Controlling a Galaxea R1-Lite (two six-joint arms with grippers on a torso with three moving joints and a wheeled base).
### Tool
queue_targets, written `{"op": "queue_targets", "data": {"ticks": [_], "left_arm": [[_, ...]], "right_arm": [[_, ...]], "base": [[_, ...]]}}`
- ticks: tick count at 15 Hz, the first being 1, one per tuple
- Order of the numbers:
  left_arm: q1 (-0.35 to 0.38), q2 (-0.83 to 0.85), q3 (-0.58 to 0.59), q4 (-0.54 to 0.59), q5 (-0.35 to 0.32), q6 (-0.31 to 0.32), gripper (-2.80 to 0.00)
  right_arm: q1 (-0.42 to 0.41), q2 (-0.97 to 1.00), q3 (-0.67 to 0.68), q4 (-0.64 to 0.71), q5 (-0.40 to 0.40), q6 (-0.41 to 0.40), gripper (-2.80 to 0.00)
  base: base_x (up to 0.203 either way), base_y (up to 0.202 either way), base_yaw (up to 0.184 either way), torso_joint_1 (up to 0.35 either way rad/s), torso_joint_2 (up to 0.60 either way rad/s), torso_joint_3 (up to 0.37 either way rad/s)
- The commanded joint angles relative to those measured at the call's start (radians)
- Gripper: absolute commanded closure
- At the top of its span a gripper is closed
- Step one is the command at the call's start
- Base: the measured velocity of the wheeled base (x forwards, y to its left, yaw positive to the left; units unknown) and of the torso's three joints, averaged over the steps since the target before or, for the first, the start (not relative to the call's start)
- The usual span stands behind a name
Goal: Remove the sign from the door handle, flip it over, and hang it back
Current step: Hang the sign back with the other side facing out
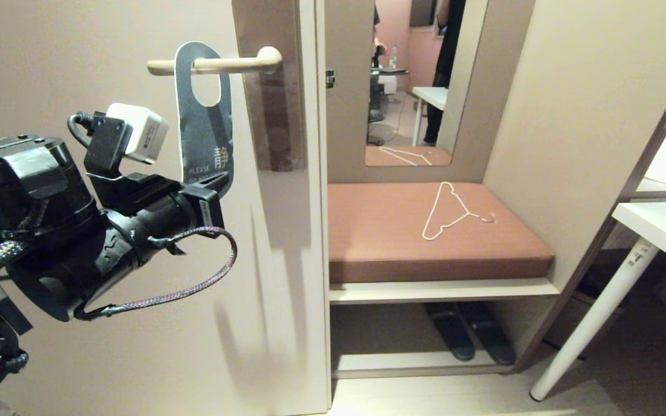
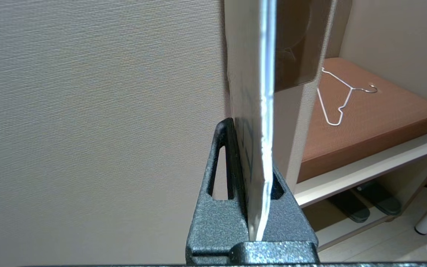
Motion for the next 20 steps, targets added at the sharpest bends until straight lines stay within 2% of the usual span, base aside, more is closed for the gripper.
{"op": "queue_targets", "data": {"ticks": [1, 7, 15, 20], "left_arm": [[-0.011, 0.021, -0.001, -0.004, 0.003, 0.001, 0.00], [-0.058, 0.118, -0.055, -0.084, 0.059, 0.001, 0.00], [-0.081, 0.159, -0.107, -0.085, 0.096, 0.000, 0.00], [-0.093, 0.161, -0.121, -0.085, 0.096, -0.002, 0.00]], "right_arm": [[0.000, 0.001, 0.000, 0.000, 0.001, -0.001, 0.00], [0.000, 0.001, 0.000, 0.000, 0.001, -0.001, 0.00], [0.000, 0.001, 0.000, 0.000, 0.001, -0.001, 0.00], [0.001, 0.001, 0.000, 0.000, 0.001, -0.001, 0.00]], "base": [[0.000, 0.000, 0.000, 0.000, 0.00, 0.000], [0.000, 0.000, 0.000, 0.000, 0.00, 0.000], [0.000, 0.000, 0.000, 0.000, 0.00, 0.000], [0.000, 0.000, 0.000, 0.000, 0.00, 0.000]]}}
